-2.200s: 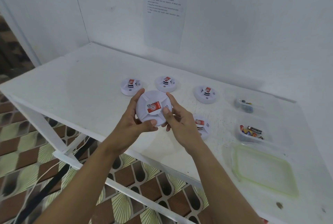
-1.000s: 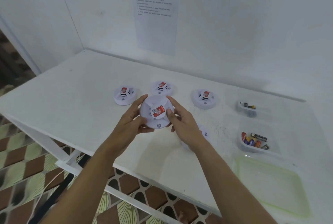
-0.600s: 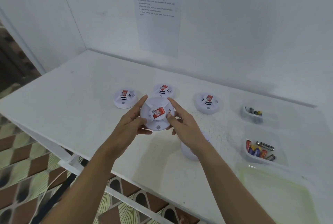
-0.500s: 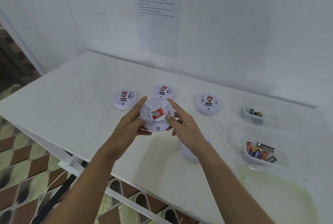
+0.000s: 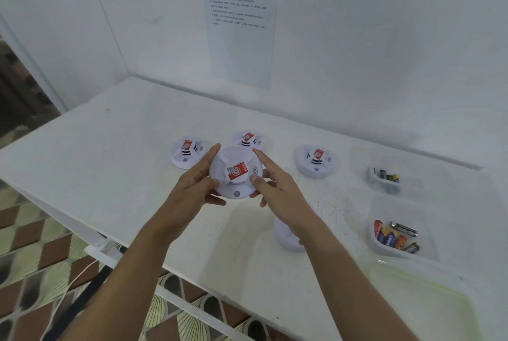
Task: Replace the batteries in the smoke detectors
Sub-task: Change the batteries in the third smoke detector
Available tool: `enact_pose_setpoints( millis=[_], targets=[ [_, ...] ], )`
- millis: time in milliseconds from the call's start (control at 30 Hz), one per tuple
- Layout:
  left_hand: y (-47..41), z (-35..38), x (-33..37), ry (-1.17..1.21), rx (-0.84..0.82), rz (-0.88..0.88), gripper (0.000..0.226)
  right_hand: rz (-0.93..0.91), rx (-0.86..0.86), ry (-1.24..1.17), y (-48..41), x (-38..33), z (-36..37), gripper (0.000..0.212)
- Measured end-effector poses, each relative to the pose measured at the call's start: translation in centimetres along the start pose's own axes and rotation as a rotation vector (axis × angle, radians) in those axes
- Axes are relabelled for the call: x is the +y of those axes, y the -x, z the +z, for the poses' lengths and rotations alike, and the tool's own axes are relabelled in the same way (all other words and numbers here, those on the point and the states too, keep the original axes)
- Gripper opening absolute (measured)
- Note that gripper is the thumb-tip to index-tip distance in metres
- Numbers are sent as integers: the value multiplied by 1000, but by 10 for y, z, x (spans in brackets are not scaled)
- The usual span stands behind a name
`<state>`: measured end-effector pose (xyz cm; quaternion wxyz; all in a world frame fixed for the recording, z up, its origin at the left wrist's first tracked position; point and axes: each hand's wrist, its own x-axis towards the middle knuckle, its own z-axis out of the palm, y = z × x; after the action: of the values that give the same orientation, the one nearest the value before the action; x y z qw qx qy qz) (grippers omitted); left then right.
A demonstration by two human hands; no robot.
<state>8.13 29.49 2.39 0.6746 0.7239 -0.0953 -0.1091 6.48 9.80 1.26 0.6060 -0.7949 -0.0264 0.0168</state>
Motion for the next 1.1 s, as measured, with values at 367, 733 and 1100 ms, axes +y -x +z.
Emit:
enact_pose_setpoints(
  millis=[367, 733, 1100],
  targets=[
    [-3, -1, -2, -8, -29, 7, 54, 18, -17, 40, 0, -6, -4, 48],
    [-1, -1, -13, 20, 8, 12, 47, 43, -43, 65, 2, -1, -2, 52],
    [4, 3, -17, -7, 173, 25, 40, 53, -49, 75, 3, -2, 4, 53]
  ],
)
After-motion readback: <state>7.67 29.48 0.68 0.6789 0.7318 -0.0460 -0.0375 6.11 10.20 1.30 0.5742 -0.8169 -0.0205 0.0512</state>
